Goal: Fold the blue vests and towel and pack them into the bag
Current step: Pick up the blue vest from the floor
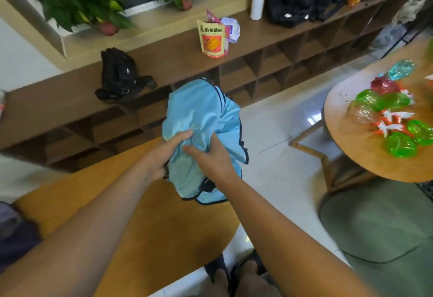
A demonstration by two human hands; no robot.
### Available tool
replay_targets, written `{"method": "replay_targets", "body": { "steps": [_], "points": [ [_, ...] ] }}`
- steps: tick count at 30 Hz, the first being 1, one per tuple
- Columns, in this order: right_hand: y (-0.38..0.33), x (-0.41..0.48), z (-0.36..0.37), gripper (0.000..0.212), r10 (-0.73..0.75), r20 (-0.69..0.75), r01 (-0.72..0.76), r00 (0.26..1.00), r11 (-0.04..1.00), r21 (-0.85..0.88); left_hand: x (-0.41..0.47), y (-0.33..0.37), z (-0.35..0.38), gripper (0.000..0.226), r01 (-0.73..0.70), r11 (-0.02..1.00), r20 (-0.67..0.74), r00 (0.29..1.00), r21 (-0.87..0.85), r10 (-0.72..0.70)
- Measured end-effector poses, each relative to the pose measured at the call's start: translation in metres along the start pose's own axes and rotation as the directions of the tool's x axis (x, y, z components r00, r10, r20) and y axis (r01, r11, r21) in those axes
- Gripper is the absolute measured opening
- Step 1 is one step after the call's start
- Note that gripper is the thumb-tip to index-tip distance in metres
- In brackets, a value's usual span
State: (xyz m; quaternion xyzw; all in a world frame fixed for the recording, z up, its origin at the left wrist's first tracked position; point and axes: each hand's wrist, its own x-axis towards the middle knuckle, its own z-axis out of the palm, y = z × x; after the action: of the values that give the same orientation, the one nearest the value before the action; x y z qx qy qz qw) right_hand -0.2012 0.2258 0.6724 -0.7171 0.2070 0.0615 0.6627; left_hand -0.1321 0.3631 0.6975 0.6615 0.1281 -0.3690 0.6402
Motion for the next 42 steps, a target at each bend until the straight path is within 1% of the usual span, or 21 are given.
{"method": "replay_targets", "body": {
  "steps": [5, 9, 11, 13, 15, 17, 18, 20, 21, 23, 25, 27, 29, 30, 32, 35, 37, 38, 39, 41, 42],
  "points": [
    [0.033, 0.004, 0.034, 0.040, 0.058, 0.061, -0.056, 0.996, 0.998, -0.024, 0.010, -0.044, -0.035, 0.045, 0.112, 0.988, -0.056, 0.991, -0.102, -0.118],
    [0.075, 0.012, 0.034, 0.043, 0.122, 0.061, -0.117, 0.991, 0.990, -0.075, 0.034, -0.093, -0.035, 0.046, 0.200, 0.962, -0.010, 0.979, -0.184, -0.206],
    [0.097, 0.018, 0.029, 0.059, 0.167, 0.066, -0.161, 0.984, 0.983, -0.086, 0.047, -0.115, -0.031, 0.048, 0.251, 0.946, -0.019, 0.965, -0.208, -0.260],
    [0.121, 0.025, 0.023, 0.082, 0.235, 0.090, -0.228, 0.968, 0.970, -0.084, 0.060, -0.135, -0.029, 0.053, 0.313, 0.930, -0.016, 0.946, -0.192, -0.322],
    [0.144, 0.033, 0.018, 0.100, 0.292, 0.118, -0.287, 0.949, 0.956, -0.059, 0.074, -0.152, -0.028, 0.062, 0.354, 0.918, 0.004, 0.933, -0.178, -0.359],
    [0.169, 0.043, 0.015, 0.108, 0.345, 0.129, -0.348, 0.930, 0.938, -0.003, 0.088, -0.169, -0.029, 0.071, 0.355, 0.920, -0.068, 0.927, -0.169, -0.370],
    [0.180, 0.048, 0.013, 0.104, 0.362, 0.130, -0.370, 0.923, 0.928, 0.036, 0.096, -0.177, -0.031, 0.084, 0.341, 0.928, -0.151, 0.919, -0.152, -0.363],
    [0.189, 0.054, 0.009, 0.088, 0.372, 0.123, -0.382, 0.920, 0.922, 0.068, 0.112, -0.192, -0.036, 0.124, 0.346, 0.936, -0.312, 0.884, -0.066, -0.349],
    [0.190, 0.055, 0.007, 0.081, 0.371, 0.110, -0.378, 0.922, 0.924, 0.059, 0.122, -0.200, -0.041, 0.136, 0.351, 0.936, -0.364, 0.870, -0.017, -0.332],
    [0.198, 0.058, 0.001, 0.080, 0.342, 0.063, -0.345, 0.937, 0.938, 0.032, 0.135, -0.213, -0.051, 0.145, 0.341, 0.939, -0.411, 0.862, 0.041, -0.295],
    [0.204, 0.056, -0.005, 0.078, 0.299, -0.037, -0.300, 0.953, 0.954, -0.009, 0.142, -0.220, -0.060, 0.153, 0.332, 0.938, -0.438, 0.861, 0.101, -0.258],
    [0.212, 0.051, -0.009, 0.073, 0.225, -0.201, -0.255, 0.953, 0.956, -0.142, 0.146, -0.226, -0.069, 0.152, 0.316, 0.936, -0.473, 0.855, 0.154, -0.211],
    [0.224, 0.048, -0.015, 0.075, 0.176, -0.337, -0.286, 0.925, 0.906, -0.312, 0.147, -0.230, -0.078, 0.145, 0.316, 0.930, -0.509, 0.841, 0.188, -0.183],
    [0.227, 0.046, -0.018, 0.081, 0.208, -0.366, -0.333, 0.907, 0.887, -0.321, 0.146, -0.232, -0.082, 0.143, 0.335, 0.925, -0.531, 0.824, 0.179, -0.196],
    [0.232, 0.043, -0.021, 0.096, 0.346, -0.335, -0.428, 0.876, 0.879, -0.211, 0.141, -0.232, -0.089, 0.141, 0.376, 0.918, -0.548, 0.797, 0.125, -0.252],
    [0.248, 0.046, -0.022, 0.109, 0.473, -0.221, -0.490, 0.853, 0.871, -0.030, 0.142, -0.246, -0.104, 0.143, 0.466, 0.885, -0.545, 0.735, -0.027, -0.404],
    [0.258, 0.048, -0.016, 0.107, 0.493, -0.148, -0.496, 0.857, 0.868, 0.021, 0.146, -0.257, -0.110, 0.145, 0.529, 0.840, -0.479, 0.710, -0.120, -0.516],
    [0.260, 0.048, -0.011, 0.095, 0.490, -0.101, -0.489, 0.866, 0.871, 0.042, 0.145, -0.258, -0.107, 0.141, 0.540, 0.821, -0.401, 0.721, -0.187, -0.566],
    [0.259, 0.047, -0.004, 0.075, 0.479, -0.055, -0.476, 0.876, 0.877, 0.059, 0.139, -0.254, -0.097, 0.134, 0.537, 0.802, -0.308, 0.741, -0.260, -0.596],
    [0.256, 0.046, 0.012, 0.039, 0.444, 0.012, -0.443, 0.896, 0.891, 0.104, 0.123, -0.242, -0.074, 0.118, 0.532, 0.761, -0.129, 0.782, -0.372, -0.610],
    [0.253, 0.046, 0.019, 0.037, 0.433, 0.032, -0.434, 0.901, 0.893, 0.121, 0.116, -0.237, -0.065, 0.112, 0.525, 0.747, -0.071, 0.798, -0.407, -0.599]
  ]
}}
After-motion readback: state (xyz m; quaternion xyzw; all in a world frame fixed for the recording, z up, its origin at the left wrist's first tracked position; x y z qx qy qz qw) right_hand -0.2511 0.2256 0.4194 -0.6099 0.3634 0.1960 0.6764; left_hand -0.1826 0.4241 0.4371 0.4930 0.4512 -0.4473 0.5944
